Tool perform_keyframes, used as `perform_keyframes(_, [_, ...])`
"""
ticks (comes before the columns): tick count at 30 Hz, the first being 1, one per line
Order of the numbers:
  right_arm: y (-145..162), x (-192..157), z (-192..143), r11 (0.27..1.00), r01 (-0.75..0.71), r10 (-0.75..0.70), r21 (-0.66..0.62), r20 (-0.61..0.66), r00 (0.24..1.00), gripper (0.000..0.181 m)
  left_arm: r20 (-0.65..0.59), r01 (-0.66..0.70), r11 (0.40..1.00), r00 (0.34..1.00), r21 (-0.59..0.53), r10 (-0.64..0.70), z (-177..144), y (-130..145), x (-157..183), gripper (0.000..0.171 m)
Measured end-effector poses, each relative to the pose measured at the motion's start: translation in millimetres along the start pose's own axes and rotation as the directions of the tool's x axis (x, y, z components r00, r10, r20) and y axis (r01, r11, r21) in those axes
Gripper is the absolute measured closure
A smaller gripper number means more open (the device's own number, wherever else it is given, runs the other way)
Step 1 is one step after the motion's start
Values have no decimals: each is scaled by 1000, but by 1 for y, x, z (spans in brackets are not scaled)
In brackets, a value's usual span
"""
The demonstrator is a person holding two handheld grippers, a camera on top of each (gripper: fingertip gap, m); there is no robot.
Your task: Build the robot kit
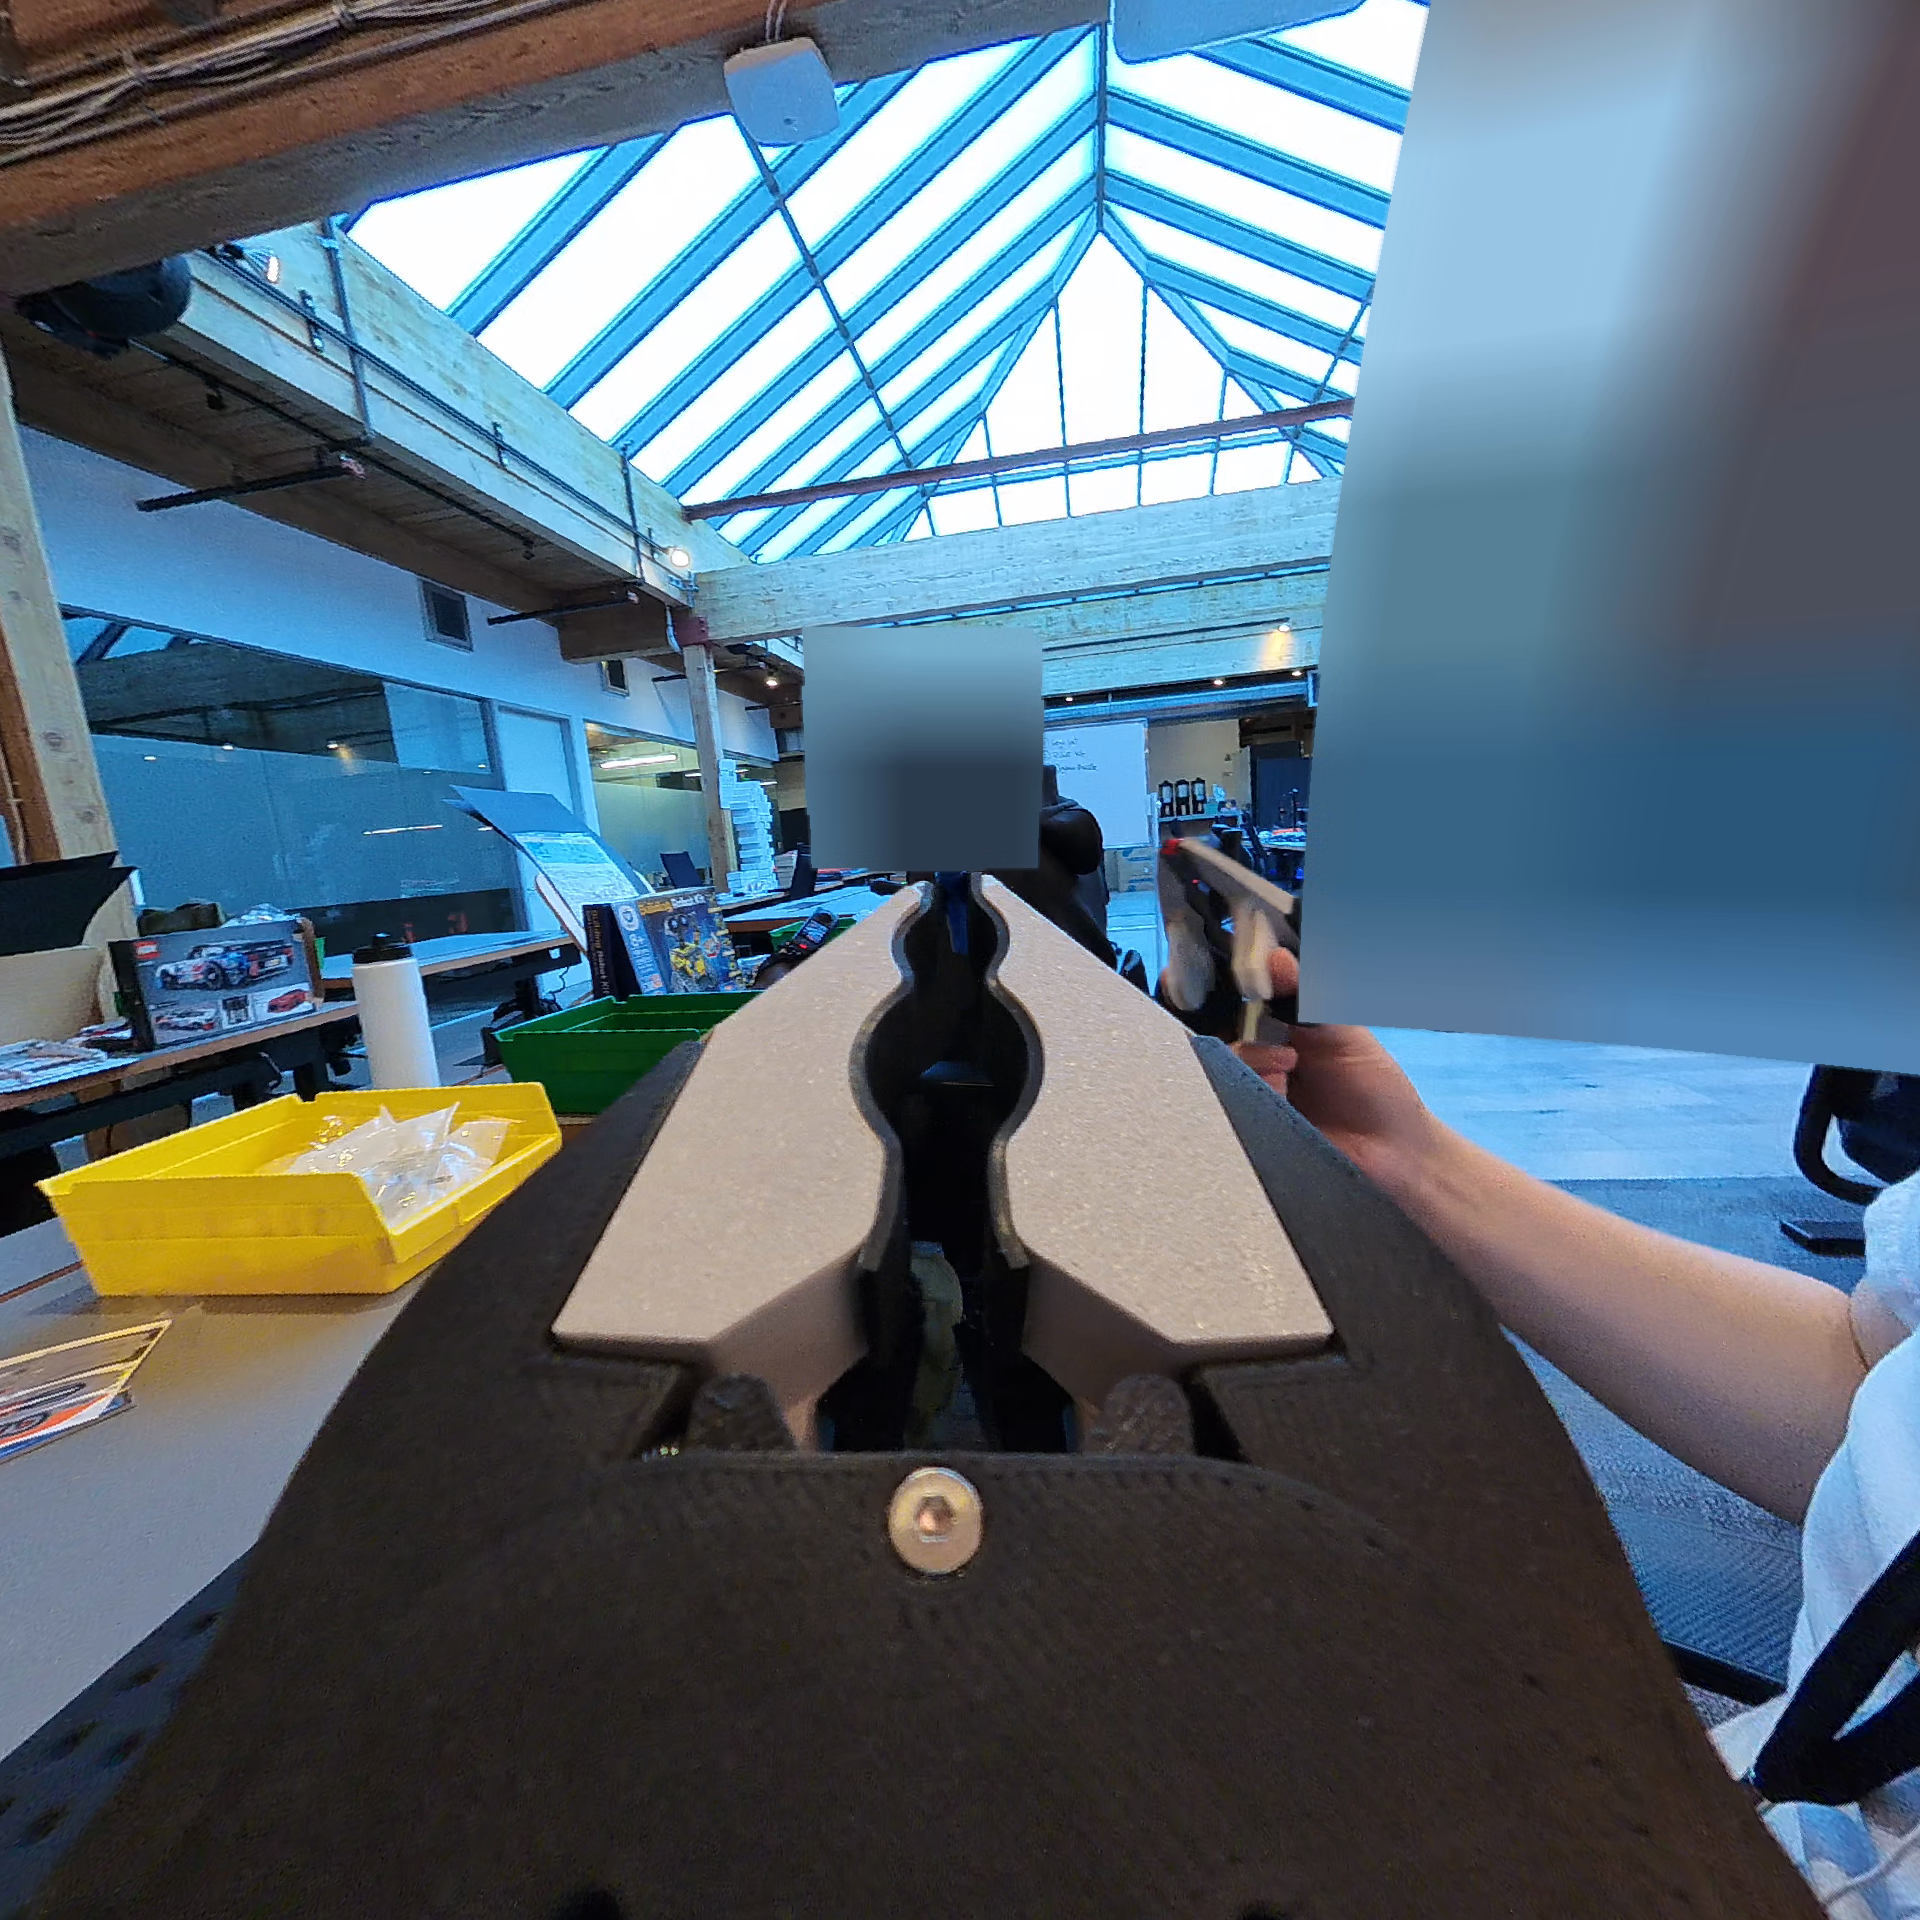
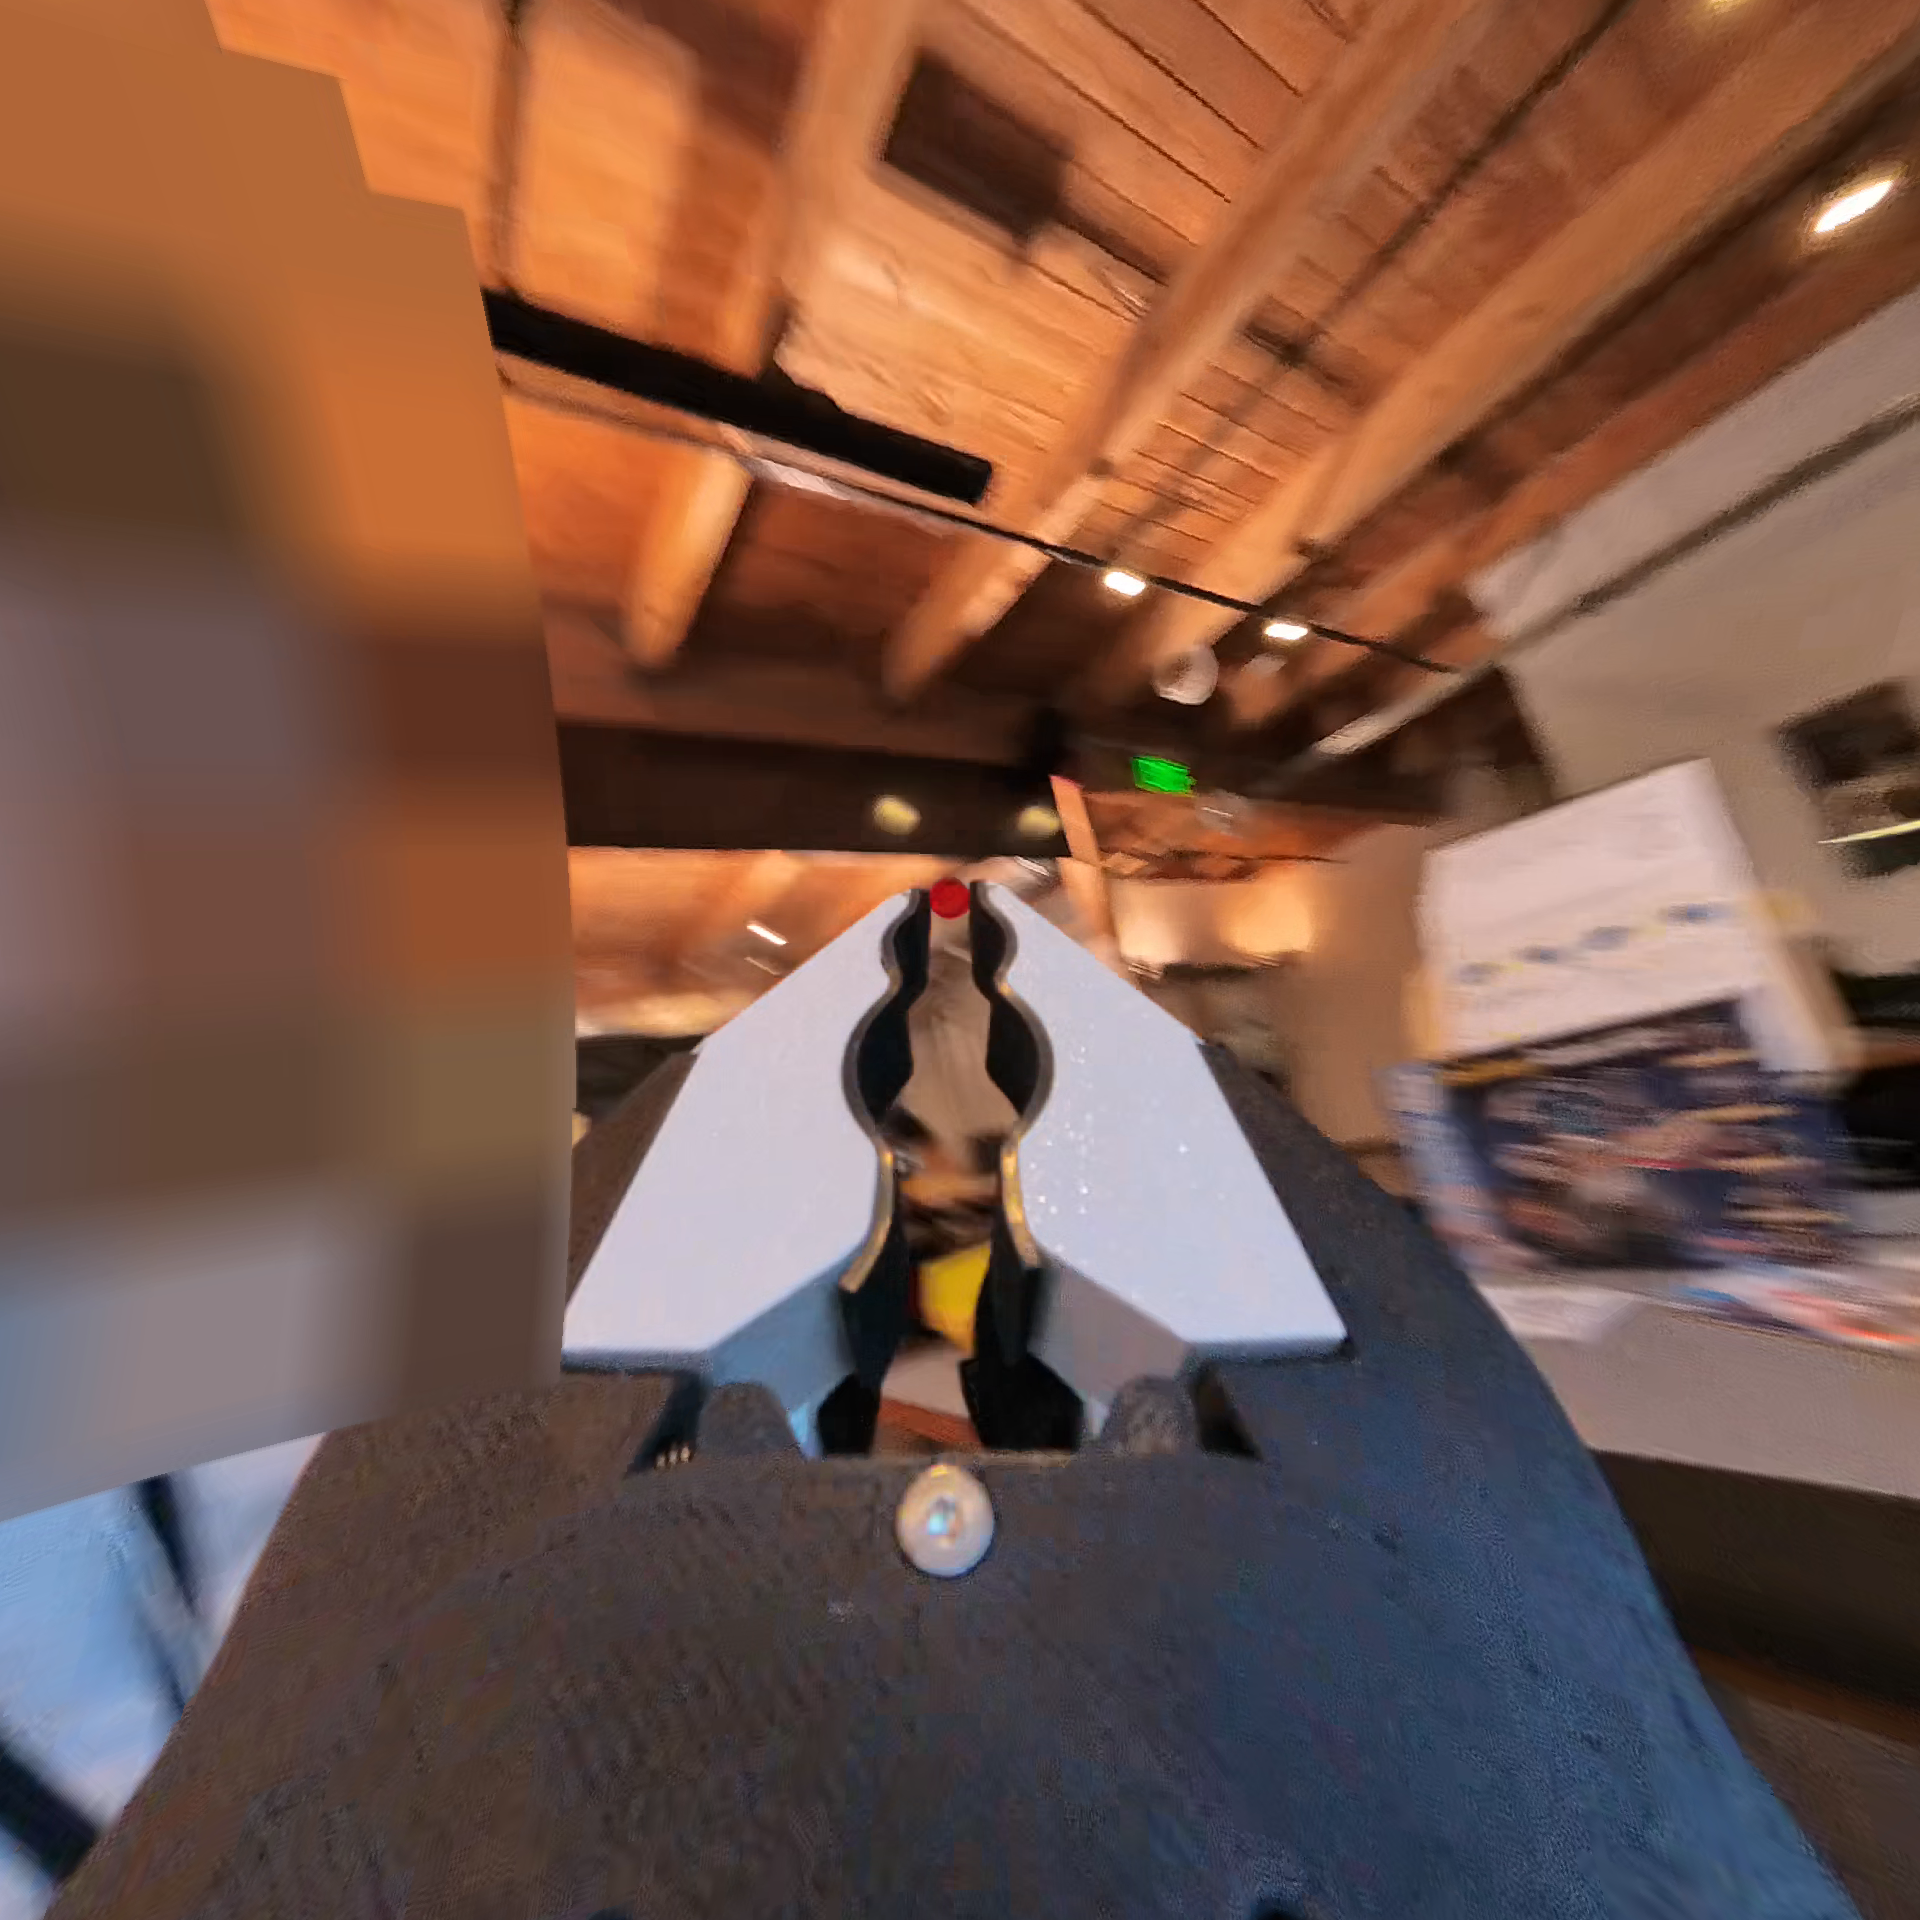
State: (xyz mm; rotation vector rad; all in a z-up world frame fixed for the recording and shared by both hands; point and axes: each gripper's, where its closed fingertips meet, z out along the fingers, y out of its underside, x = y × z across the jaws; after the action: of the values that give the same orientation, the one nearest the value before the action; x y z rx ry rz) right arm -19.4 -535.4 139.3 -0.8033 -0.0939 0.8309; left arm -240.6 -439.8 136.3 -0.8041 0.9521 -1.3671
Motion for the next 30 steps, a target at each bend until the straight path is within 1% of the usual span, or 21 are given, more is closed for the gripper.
perform_keyframes(1, [-1,8,-1,989,133,-138,-71,-65,988,175,6,0,1000,1000,1,0,-2,-1,-1,169])
perform_keyframes(2, [-3,18,-3,951,266,-286,-159,-125,950,175,12,-2,1000,1000,2,2,-3,-1,-2,169])
perform_keyframes(3, [-5,28,-5,885,386,-434,-259,-163,886,175,18,-4,1000,1000,1,4,-5,-2,-3,170])
perform_keyframes(4, [-9,37,-8,792,494,-575,-357,-168,800,175,24,-6,1000,1000,0,6,-6,-2,-3,170])
perform_keyframes(5, [-15,43,-9,693,582,-688,-425,-151,710,175,29,-9,1000,1000,0,9,-8,-3,-4,170])
perform_keyframes(6, [-20,49,-11,600,640,-769,-480,-125,627,175,35,-14,1000,999,1,14,-9,-5,-4,170])
perform_keyframes(7, [-24,57,-13,516,665,-825,-539,-104,556,175,42,-22,1000,999,4,21,-11,-7,-4,170])
perform_keyframes(9, [-32,71,-18,363,688,-899,-628,-42,436,174,55,-37,999,998,9,36,-14,-10,-4,170])
perform_keyframes(11, [-40,86,-22,238,682,-943,-692,4,332,175,72,-51,999,996,14,50,-18,-13,-5,170])
perform_keyframes(12, [-43,92,-24,186,672,-956,-717,28,293,174,79,-55,998,995,18,53,-20,-14,-6,170])
perform_keyframes(14, [-46,100,-25,113,654,-965,-748,74,251,175,93,-57,998,994,21,55,-23,-15,-8,170])
perform_keyframes(18, [-51,117,-26,24,612,-974,-791,120,193,175,118,-65,998,991,18,63,-29,-16,-13,170])
perform_keyframes(20, [-53,134,-29,-44,569,-976,-821,157,151,175,127,-69,997,990,20,66,-31,-17,-16,170])
perform_keyframes(23, [-59,175,-35,-121,486,-975,-865,196,105,175,132,-67,997,989,26,63,-32,-18,-19,170])
perform_keyframes(26, [-65,221,-43,-197,394,-965,-898,248,82,174,130,-62,998,990,31,58,-33,-18,-20,170])
perform_keyframes(27, [-70,235,-46,-231,362,-961,-903,269,58,174,131,-64,998,990,31,59,-33,-18,-20,170])
perform_keyframes(28, [-72,245,-48,-259,342,-956,-903,290,43,174,133,-64,997,989,31,60,-34,-18,-20,170])
perform_keyframes(30, [-77,260,-51,-286,306,-950,-908,310,32,174,136,-61,998,989,31,57,-35,-18,-21,170])
